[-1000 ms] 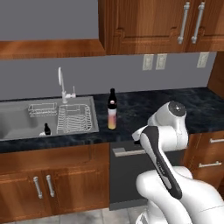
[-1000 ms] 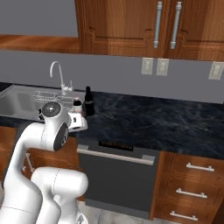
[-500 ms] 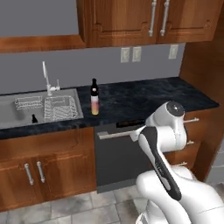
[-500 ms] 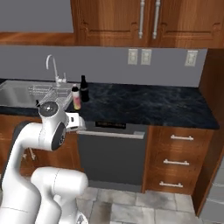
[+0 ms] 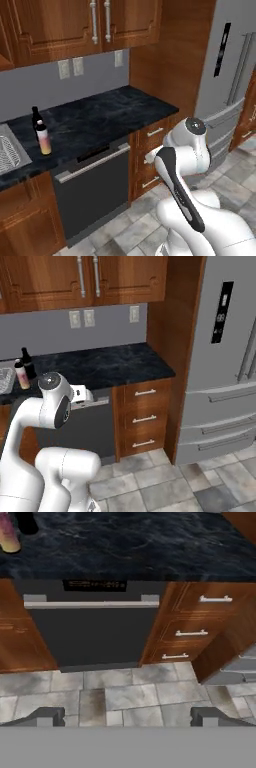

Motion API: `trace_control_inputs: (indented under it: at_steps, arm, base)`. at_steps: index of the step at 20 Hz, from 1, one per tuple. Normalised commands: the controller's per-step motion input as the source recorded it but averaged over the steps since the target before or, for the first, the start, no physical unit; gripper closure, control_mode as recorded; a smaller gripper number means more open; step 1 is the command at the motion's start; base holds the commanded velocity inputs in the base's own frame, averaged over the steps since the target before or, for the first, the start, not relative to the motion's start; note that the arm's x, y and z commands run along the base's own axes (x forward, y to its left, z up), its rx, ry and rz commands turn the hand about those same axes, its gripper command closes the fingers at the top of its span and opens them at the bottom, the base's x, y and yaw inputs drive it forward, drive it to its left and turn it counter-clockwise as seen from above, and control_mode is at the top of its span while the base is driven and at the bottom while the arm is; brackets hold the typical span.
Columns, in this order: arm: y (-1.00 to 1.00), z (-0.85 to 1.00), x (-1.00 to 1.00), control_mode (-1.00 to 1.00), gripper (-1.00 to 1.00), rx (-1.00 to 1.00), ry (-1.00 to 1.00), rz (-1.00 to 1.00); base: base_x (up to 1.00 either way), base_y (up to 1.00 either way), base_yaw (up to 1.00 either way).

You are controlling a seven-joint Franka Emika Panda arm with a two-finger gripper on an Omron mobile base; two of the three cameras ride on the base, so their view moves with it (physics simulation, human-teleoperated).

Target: Place the large bottle from the dining counter next to the other large bottle outside the sink, and place the small bottle from the dining counter next to the other small bottle inside the sink.

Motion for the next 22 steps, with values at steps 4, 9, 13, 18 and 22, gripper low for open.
trace_control_inputs:
  at_steps: [4, 9, 13, 18, 22]
  arm:
    - [0.00, 0.00, 0.00, 1.00, -1.00, 0.00, 0.00, 0.00]
    - [0.00, 0.00, 0.00, 1.00, -1.00, 0.00, 0.00, 0.00]
    - [0.00, 0.00, 0.00, 1.00, -1.00, 0.00, 0.00, 0.00]
    - [0.00, 0.00, 0.00, 1.00, -1.00, 0.00, 0.00, 0.00]
    - [0.00, 0.00, 0.00, 1.00, -1.00, 0.00, 0.00, 0.00]
  base:
    - [0.32, -0.43, -0.62]
    - [0.28, -0.62, -0.61]
    - [0.25, -0.69, -0.58]
    - [0.29, -0.80, -0.50]
    - [0.37, -0.91, -0.43]
